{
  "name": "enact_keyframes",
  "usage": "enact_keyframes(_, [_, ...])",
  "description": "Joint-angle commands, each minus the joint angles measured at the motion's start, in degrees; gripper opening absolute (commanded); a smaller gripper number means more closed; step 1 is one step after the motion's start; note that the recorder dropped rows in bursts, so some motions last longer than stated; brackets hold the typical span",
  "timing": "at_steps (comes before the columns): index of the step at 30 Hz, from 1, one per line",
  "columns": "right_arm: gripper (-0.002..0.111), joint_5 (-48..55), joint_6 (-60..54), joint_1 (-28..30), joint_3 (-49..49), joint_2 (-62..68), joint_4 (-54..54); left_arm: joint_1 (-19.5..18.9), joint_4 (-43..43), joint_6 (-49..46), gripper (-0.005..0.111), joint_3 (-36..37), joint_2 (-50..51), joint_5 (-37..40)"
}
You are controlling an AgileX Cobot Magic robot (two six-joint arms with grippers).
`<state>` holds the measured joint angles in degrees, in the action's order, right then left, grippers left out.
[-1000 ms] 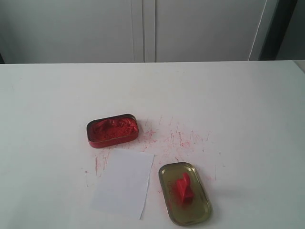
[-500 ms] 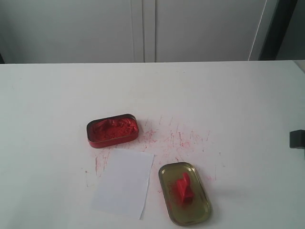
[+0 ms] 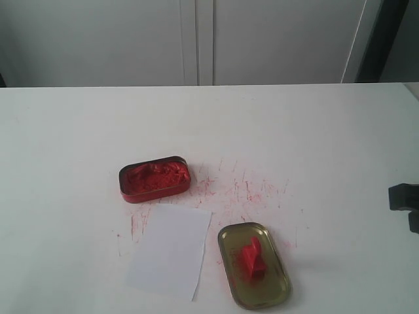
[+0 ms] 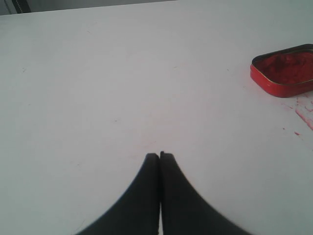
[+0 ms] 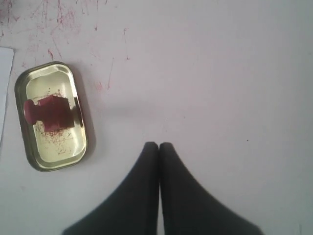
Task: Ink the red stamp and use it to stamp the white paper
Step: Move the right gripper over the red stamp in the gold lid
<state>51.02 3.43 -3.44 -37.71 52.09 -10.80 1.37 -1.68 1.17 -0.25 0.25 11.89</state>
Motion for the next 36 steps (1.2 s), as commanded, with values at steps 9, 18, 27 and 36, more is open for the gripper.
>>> enact_keyframes(9, [0.000, 2.01, 0.49, -9.78, -5.09, 6.55, -0.97, -0.07, 0.02, 0.14, 0.000, 0.25, -0.25, -0.07])
enact_keyframes(18, [0.000, 1.65, 7.99, -23.71, -12.07, 18.74, 4.93, -0.07, 0.02, 0.14, 0.000, 0.25, -0.25, -0.07])
enact_keyframes(27, [0.000, 1.73, 13.07, -35.10, -20.14, 31.61, 6.90, -0.07, 0.02, 0.14, 0.000, 0.25, -0.25, -0.07])
enact_keyframes(36, [0.000, 2.41, 18.65, -40.90, -26.74, 40.60, 13.09, -0.07, 0.02, 0.14, 0.000, 0.25, -0.25, -0.07])
